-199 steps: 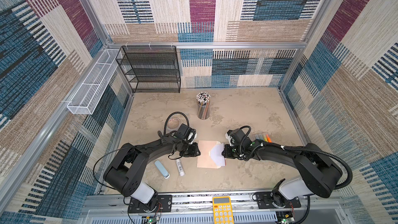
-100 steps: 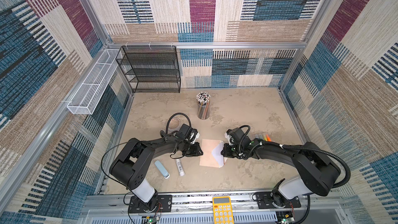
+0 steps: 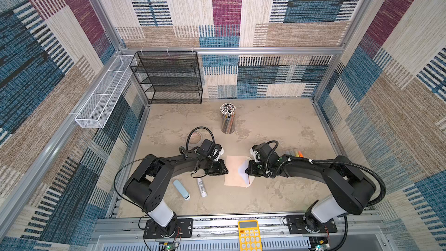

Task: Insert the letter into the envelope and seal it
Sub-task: 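Press the letter down inside the envelope with the right gripper while the left pins it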

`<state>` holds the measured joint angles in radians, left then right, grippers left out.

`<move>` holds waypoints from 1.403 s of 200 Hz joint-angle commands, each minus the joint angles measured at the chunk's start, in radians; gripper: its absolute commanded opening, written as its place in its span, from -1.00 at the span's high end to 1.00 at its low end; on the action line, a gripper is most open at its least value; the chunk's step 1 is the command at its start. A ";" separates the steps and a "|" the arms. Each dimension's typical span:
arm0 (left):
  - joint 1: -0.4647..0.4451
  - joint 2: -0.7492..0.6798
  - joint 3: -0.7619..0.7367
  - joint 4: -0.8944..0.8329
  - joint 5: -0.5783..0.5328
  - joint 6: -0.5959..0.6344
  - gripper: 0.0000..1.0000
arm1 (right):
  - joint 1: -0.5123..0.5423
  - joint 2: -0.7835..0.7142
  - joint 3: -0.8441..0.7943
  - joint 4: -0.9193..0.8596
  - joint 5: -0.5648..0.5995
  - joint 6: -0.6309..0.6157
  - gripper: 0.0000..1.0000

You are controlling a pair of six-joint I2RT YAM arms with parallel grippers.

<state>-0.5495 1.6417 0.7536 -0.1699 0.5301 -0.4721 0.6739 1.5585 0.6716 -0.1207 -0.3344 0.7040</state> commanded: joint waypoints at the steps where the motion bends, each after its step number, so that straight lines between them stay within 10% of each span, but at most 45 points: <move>1: 0.000 0.010 -0.002 -0.055 -0.056 0.016 0.51 | 0.002 0.011 0.011 0.048 -0.025 0.008 0.90; 89: 0.000 -0.011 0.005 -0.059 -0.054 0.007 0.50 | 0.001 -0.040 0.046 -0.077 0.080 -0.047 0.38; 280: 0.000 0.005 0.019 -0.059 -0.044 0.009 0.50 | 0.001 0.020 0.071 -0.039 0.035 -0.018 0.53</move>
<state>-0.5488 1.6516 0.7750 -0.1905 0.5320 -0.4728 0.6739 1.5902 0.7338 -0.1562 -0.2886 0.6792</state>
